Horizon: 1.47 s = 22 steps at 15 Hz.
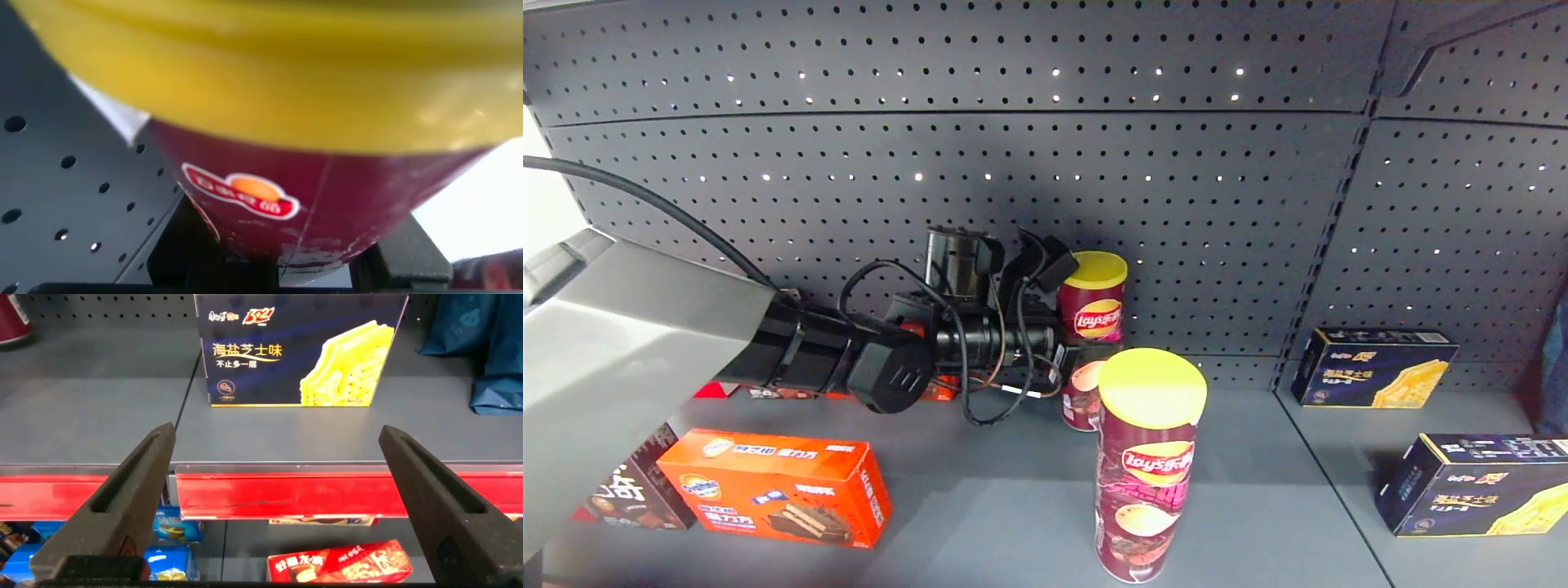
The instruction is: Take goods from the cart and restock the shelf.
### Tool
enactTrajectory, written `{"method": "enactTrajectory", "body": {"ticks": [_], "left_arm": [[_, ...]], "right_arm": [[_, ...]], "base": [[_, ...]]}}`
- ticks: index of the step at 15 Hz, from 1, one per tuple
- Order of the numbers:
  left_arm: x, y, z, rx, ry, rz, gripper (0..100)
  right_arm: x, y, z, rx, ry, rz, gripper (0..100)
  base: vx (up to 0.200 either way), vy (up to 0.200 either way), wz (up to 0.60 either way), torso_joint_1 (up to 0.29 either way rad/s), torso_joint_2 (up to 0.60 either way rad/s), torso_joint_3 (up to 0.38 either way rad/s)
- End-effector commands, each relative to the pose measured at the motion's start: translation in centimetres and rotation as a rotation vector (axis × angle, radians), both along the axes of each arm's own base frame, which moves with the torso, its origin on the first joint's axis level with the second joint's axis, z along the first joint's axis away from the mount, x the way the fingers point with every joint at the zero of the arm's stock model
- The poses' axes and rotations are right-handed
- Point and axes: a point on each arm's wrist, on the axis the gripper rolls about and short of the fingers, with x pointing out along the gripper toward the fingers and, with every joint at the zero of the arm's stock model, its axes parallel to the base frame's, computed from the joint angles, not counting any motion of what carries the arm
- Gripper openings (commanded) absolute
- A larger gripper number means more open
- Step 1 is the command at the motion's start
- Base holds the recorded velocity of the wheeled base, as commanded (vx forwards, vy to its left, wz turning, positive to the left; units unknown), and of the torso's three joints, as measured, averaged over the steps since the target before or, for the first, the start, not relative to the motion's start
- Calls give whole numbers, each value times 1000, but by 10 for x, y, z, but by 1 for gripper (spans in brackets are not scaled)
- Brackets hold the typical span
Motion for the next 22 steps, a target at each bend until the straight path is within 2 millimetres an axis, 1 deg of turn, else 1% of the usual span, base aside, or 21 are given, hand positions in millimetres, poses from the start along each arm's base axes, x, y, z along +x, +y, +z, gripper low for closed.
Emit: {"method": "enactTrajectory", "body": {"ticks": [1, 6, 12, 13, 18, 20, 22], "left_arm": [[4, -2, -5, 4, 6, 1, 0], [8, -8, -6, -1, -3, -7, 0], [9, -13, -14, 8, 10, -14, 0], [9, -13, -14, 9, 9, -14, 100], [7, -15, -13, 7, 0, -18, 100], [3, -9, -4, -1, -16, -12, 100], [-6, -1, 3, 0, -16, -4, 100]], "right_arm": [[0, 0, 0, -1, 2, 0, 100], [0, 0, 0, -1, 1, 0, 100], [0, 0, 0, -1, 2, 0, 100], [0, 0, 0, -1, 1, 0, 100], [0, 0, 0, -1, 1, 0, 100], [0, 0, 0, -1, 1, 0, 100], [0, 0, 0, -1, 1, 0, 100]], "base": [[0, 0, 0, 0, 0, 0], [0, 0, 0, 0, 0, 0], [0, 0, 0, 0, 0, 0], [0, 0, 0, 0, 0, 0], [0, 0, 0, 0, 0, 0], [0, 0, 0, 0, 0, 0], [0, 0, 0, 0, 0, 0]]}}
